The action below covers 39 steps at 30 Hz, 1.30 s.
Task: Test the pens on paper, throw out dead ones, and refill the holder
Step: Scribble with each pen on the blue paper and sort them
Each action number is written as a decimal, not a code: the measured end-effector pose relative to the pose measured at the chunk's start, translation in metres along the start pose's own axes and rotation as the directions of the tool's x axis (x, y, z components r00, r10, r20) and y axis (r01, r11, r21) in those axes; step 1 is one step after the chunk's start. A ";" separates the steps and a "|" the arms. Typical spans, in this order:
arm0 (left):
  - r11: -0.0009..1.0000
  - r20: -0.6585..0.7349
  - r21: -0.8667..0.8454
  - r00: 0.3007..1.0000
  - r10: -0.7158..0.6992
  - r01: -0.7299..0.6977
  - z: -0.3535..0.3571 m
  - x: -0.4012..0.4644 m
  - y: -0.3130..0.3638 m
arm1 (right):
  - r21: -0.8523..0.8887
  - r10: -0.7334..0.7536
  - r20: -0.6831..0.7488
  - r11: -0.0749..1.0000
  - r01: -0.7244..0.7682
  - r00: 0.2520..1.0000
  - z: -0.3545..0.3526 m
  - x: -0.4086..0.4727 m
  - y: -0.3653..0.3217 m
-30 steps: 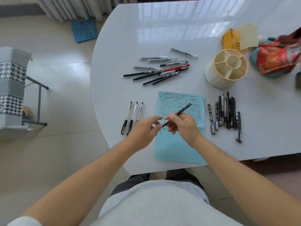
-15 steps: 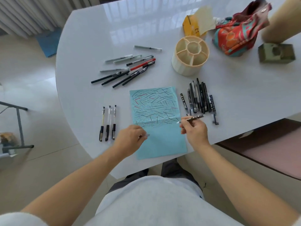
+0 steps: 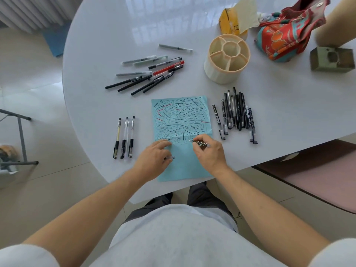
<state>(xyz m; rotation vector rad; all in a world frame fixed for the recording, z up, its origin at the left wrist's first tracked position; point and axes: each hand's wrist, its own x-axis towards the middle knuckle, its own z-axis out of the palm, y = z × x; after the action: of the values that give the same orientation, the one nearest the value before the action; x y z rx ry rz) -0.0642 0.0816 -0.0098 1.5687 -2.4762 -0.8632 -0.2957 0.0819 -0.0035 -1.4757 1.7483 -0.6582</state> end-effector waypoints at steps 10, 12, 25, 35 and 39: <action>0.995 0.011 -0.076 0.998 -0.058 0.059 -0.007 0.004 0.002 | 0.316 0.284 -0.076 0.916 -0.247 0.956 -0.026 -0.004 0.003; 0.992 -0.011 -0.107 0.997 -0.074 0.073 -0.010 0.007 0.006 | 0.454 0.300 0.017 0.848 -0.275 0.954 -0.026 -0.008 -0.003; 0.983 -0.033 -0.176 0.998 -0.058 0.052 -0.030 0.021 0.029 | 0.532 0.202 0.216 0.796 -0.289 0.955 -0.020 -0.007 -0.026; 0.956 0.000 -0.277 0.995 -0.095 0.091 -0.036 0.034 0.050 | 0.491 0.231 0.193 0.819 -0.298 0.954 -0.020 0.015 -0.037; 0.956 -0.017 -0.266 0.991 -0.135 0.126 -0.032 0.049 0.041 | 0.356 0.285 0.171 0.875 -0.329 0.943 -0.040 0.055 -0.036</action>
<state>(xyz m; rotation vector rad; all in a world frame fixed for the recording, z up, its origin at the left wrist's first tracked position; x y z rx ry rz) -0.1095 0.0393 0.0267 1.6483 -2.1450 -1.1224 -0.3097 0.0182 0.0363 -0.9248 1.6087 -0.6829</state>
